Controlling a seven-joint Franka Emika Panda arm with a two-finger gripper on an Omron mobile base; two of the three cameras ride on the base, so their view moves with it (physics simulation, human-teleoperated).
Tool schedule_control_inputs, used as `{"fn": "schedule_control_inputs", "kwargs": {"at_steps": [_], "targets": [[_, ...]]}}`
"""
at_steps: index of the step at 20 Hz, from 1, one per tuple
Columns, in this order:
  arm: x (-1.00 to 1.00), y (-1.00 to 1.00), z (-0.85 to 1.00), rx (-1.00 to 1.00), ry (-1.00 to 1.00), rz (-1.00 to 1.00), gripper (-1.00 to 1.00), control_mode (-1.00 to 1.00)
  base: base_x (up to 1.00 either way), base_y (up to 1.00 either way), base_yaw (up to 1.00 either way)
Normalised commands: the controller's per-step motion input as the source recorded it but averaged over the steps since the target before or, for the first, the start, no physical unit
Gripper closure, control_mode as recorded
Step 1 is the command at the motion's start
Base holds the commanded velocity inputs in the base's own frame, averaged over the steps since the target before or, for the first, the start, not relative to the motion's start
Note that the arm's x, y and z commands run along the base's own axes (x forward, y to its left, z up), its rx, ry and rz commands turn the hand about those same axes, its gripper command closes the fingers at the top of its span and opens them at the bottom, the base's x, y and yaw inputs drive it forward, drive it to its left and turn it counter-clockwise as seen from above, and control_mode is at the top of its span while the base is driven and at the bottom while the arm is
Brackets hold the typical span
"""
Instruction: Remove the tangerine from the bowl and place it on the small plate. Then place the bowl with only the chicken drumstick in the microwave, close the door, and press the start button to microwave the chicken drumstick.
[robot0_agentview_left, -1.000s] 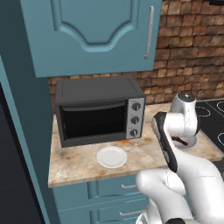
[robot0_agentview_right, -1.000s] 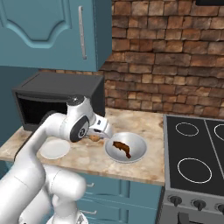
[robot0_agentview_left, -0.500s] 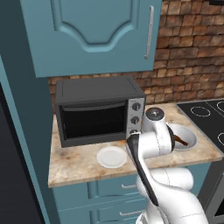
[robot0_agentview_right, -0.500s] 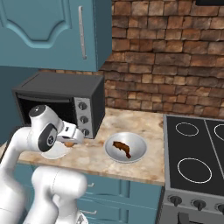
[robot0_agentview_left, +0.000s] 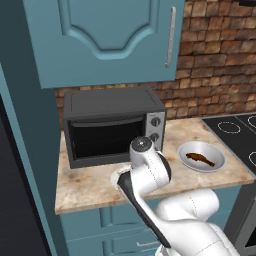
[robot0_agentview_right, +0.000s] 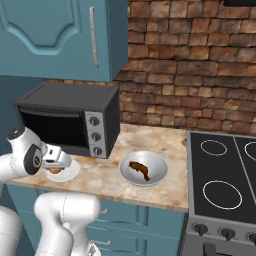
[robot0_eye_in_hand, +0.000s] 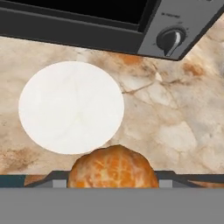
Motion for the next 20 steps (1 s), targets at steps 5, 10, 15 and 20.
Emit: {"fn": "schedule_control_inputs", "kwargs": {"at_steps": [5,10,15,20], "targets": [[0.37,0.39,-0.36,0.00,0.07,0.13,1.00,-1.00,0.00,0.00,0.00],[0.55,0.09,-0.33,0.00,0.08,0.11,1.00,-1.00,0.00,0.00,0.00],[0.35,0.15,-0.32,0.00,0.11,0.07,1.00,-1.00,0.00,0.00,0.00],[0.39,0.06,-0.21,0.00,0.14,0.01,-1.00,-1.00,0.00,0.00,0.00]]}}
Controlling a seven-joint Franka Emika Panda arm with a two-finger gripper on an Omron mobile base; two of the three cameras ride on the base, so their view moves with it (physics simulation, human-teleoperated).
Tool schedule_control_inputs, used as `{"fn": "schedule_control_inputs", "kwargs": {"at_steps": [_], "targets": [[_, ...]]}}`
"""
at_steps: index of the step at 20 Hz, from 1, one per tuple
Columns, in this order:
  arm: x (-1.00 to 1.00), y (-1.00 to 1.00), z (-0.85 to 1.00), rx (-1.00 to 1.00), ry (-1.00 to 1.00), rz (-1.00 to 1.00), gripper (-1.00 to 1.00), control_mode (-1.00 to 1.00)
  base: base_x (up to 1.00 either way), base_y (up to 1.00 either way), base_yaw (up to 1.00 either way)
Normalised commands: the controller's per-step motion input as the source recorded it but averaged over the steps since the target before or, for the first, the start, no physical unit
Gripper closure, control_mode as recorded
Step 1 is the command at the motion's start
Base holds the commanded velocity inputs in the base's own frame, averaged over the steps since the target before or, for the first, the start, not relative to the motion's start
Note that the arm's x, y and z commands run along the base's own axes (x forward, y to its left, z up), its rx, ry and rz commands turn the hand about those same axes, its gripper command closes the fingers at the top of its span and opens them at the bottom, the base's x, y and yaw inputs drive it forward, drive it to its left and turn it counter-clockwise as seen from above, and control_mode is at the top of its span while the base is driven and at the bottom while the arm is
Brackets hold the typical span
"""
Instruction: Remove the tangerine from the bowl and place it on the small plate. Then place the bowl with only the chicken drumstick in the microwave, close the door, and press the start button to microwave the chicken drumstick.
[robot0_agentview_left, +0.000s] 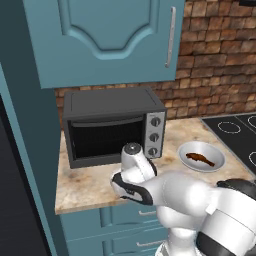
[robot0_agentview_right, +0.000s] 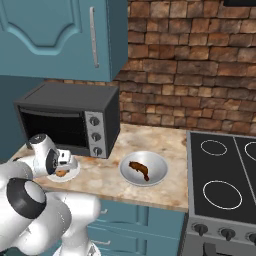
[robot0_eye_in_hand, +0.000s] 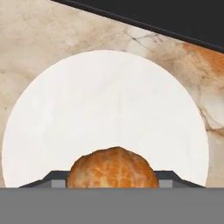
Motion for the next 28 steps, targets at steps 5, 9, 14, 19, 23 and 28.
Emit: {"fn": "schedule_control_inputs", "kwargs": {"at_steps": [5,9,14,19,23,28], "targets": [[0.06,0.00,-0.03,0.00,0.02,0.00,-1.00,-1.00,0.00,0.00,0.00],[-0.17,-0.02,0.08,0.00,-0.03,0.00,-1.00,-1.00,0.00,0.00,0.00],[-0.54,-0.25,0.46,0.00,-0.13,0.00,-1.00,-1.00,0.00,0.00,0.00],[-0.50,-0.73,0.55,0.05,-0.07,-0.01,-1.00,-1.00,0.00,0.00,0.00],[-0.34,-1.00,0.18,0.20,0.00,-0.06,-1.00,-1.00,0.00,0.00,0.00],[-0.32,-1.00,0.15,0.27,-0.01,-0.08,-1.00,-1.00,0.00,0.00,0.00]]}}
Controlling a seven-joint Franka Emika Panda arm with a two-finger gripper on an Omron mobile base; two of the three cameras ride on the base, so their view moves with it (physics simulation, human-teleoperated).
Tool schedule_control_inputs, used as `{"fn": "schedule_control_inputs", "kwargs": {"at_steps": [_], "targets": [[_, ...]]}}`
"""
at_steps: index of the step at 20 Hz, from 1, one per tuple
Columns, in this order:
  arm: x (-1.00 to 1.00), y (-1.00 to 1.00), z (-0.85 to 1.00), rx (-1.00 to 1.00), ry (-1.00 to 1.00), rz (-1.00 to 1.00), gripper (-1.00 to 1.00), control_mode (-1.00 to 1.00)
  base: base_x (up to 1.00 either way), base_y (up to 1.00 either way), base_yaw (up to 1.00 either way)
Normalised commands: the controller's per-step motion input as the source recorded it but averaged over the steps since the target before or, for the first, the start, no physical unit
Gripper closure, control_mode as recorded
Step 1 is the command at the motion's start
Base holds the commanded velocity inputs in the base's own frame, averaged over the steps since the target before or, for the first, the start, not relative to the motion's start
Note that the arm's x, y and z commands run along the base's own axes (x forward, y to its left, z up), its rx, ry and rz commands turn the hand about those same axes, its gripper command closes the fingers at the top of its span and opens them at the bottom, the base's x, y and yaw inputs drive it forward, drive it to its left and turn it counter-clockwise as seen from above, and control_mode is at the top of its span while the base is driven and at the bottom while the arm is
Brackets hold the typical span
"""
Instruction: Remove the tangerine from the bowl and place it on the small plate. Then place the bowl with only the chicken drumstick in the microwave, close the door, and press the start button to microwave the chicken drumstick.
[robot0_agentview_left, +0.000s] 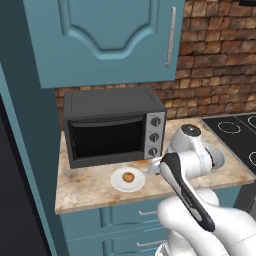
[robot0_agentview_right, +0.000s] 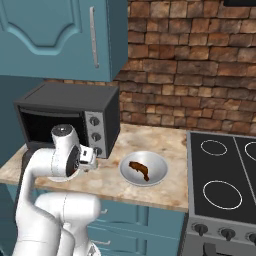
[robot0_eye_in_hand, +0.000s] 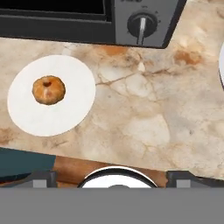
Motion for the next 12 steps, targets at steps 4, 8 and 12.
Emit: {"fn": "schedule_control_inputs", "kwargs": {"at_steps": [4,8,12], "targets": [[-0.12,-1.00,0.22,0.28,0.00,-0.17,-1.00,-1.00,0.00,0.00,0.00],[-0.24,-1.00,0.04,0.29,0.00,-0.27,-1.00,-1.00,0.00,0.00,0.00],[-0.14,-1.00,0.00,0.30,0.00,-0.25,-1.00,-1.00,0.00,0.00,0.00]]}}
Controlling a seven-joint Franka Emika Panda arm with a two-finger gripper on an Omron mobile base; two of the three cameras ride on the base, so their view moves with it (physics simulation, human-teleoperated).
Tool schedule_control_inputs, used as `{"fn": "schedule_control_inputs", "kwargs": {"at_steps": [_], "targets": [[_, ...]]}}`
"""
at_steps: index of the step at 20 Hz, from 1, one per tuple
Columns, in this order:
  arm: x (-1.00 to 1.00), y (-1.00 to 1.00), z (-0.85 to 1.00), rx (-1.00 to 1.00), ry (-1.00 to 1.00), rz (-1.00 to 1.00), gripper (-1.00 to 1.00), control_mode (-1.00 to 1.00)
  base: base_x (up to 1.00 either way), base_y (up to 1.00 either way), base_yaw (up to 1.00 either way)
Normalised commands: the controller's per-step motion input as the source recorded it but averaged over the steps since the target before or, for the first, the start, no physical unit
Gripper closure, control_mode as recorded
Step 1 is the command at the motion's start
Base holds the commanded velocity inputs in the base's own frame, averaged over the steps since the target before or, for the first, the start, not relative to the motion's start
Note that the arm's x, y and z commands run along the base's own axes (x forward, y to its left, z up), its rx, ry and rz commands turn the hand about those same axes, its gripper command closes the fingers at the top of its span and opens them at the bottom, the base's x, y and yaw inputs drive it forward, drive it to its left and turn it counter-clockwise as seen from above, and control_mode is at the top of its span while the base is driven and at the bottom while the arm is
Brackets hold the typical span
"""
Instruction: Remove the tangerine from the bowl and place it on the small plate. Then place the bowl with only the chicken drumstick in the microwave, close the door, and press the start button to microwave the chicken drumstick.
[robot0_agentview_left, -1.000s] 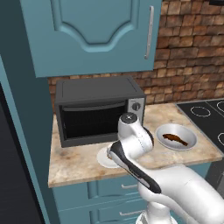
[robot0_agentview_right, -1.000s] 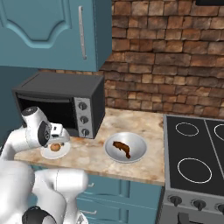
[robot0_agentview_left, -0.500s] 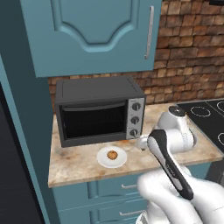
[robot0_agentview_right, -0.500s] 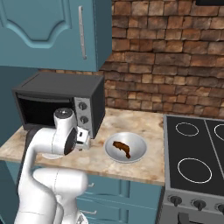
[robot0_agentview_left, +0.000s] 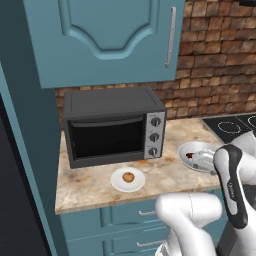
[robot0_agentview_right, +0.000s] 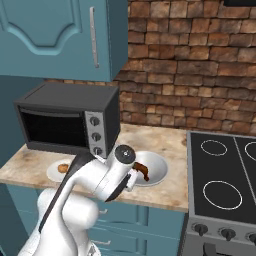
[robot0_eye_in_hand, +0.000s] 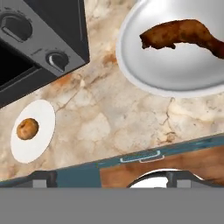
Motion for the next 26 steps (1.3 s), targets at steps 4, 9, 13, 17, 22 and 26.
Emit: {"fn": "schedule_control_inputs", "kwargs": {"at_steps": [4,9,13,17,22,26], "targets": [[0.02,-0.92,-0.12,0.10,0.00,-0.16,-1.00,-1.00,0.00,0.00,0.00],[0.19,-0.66,-0.15,0.05,0.00,-0.03,-1.00,-1.00,0.00,0.00,0.00],[0.82,-0.93,0.02,0.07,0.07,-0.09,-1.00,-1.00,0.00,0.00,0.00],[0.88,-0.93,0.00,0.11,0.10,-0.04,-1.00,-1.00,0.00,0.00,0.00],[0.57,-0.75,-0.14,0.10,0.05,-0.01,-1.00,-1.00,0.00,0.00,0.00],[0.29,-0.44,-0.32,0.09,0.00,0.00,-1.00,-1.00,0.00,0.00,0.00]]}}
